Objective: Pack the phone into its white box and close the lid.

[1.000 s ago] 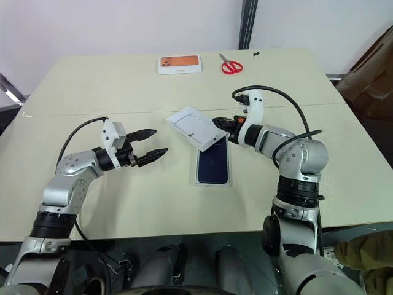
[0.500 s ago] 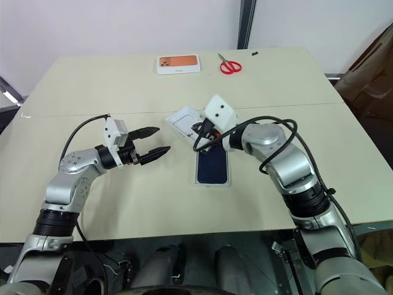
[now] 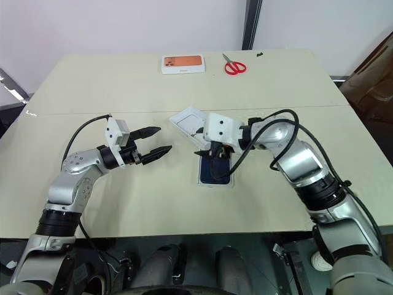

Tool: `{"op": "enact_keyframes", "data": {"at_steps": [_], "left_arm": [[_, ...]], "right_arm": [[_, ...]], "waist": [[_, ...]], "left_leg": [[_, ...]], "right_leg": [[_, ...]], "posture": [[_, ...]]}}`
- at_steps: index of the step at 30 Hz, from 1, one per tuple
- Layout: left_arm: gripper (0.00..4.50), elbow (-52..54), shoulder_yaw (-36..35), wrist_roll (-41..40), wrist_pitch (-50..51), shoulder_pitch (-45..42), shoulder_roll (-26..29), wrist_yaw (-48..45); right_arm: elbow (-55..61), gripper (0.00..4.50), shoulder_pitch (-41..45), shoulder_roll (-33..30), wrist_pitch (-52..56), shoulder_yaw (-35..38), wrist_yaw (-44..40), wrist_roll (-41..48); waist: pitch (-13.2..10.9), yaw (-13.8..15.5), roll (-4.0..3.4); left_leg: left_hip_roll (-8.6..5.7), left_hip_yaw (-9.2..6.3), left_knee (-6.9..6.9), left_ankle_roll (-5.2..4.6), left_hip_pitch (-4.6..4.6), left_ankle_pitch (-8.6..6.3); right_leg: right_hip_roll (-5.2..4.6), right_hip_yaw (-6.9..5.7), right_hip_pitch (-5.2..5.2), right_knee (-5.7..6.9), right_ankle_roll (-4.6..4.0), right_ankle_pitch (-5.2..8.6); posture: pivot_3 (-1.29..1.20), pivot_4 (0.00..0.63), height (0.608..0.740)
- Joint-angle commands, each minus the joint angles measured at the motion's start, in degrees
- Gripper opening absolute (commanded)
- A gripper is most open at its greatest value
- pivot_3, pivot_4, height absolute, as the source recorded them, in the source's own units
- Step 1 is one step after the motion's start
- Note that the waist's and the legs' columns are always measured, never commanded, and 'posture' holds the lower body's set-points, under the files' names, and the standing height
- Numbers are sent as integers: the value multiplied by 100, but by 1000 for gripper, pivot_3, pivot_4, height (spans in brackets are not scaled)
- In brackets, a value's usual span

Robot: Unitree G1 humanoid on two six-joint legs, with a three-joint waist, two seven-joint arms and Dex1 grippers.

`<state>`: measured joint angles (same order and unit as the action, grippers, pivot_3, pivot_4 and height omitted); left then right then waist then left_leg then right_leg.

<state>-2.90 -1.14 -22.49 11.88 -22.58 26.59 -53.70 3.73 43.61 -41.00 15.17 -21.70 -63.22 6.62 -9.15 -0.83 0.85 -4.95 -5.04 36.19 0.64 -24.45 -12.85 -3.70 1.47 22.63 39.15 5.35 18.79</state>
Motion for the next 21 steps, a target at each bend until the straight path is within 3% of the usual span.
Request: {"op": "enact_keyframes", "data": {"at_steps": [1, 10, 17, 19, 21], "left_arm": [[3932, 17, 0, 11, -117, -139, -76, 36], [3932, 99, -15, 24, -98, -85, -122, 101], [3932, 182, -14, 3, -34, -35, -137, 180], [3932, 205, -13, 2, -22, -29, -145, 200], [3932, 218, -15, 2, -9, -25, -151, 215]], "right_arm": [[-673, 3014, 490, 79, -853, -72, -435, -315], [-2835, 3014, 1328, 391, -2915, -415, -951, -1215], [-3838, 3014, 1693, 628, -3511, -474, -1277, -1547], [-4060, 2493, 1789, 668, -3548, -448, -1402, -1584], [-4229, 1661, 1854, 669, -3639, -428, -1479, -1640]], "waist": [[0, -2, 0], [0, -9, 0], [-1, -13, 0], [-1, -15, 1], [0, -15, 0]], "left_leg": [[0, 0, 0, 0, 0, 0], [0, 1, 0, 30, 0, 18], [0, 1, 0, 34, 0, 20], [1, 0, -1, 35, 0, 20], [1, 1, 0, 35, 0, 20]], "right_leg": [[0, 0, 0, 0, 0, 0], [1, -1, 1, 0, 0, 0], [1, -1, 2, 1, 0, 0], [1, -1, 3, 1, 0, 0], [1, 0, 2, 1, 0, 0]], "posture": [[0, 150, 734], [0, 150, 734], [0, 150, 734], [0, 150, 734], [0, 150, 734]]}}
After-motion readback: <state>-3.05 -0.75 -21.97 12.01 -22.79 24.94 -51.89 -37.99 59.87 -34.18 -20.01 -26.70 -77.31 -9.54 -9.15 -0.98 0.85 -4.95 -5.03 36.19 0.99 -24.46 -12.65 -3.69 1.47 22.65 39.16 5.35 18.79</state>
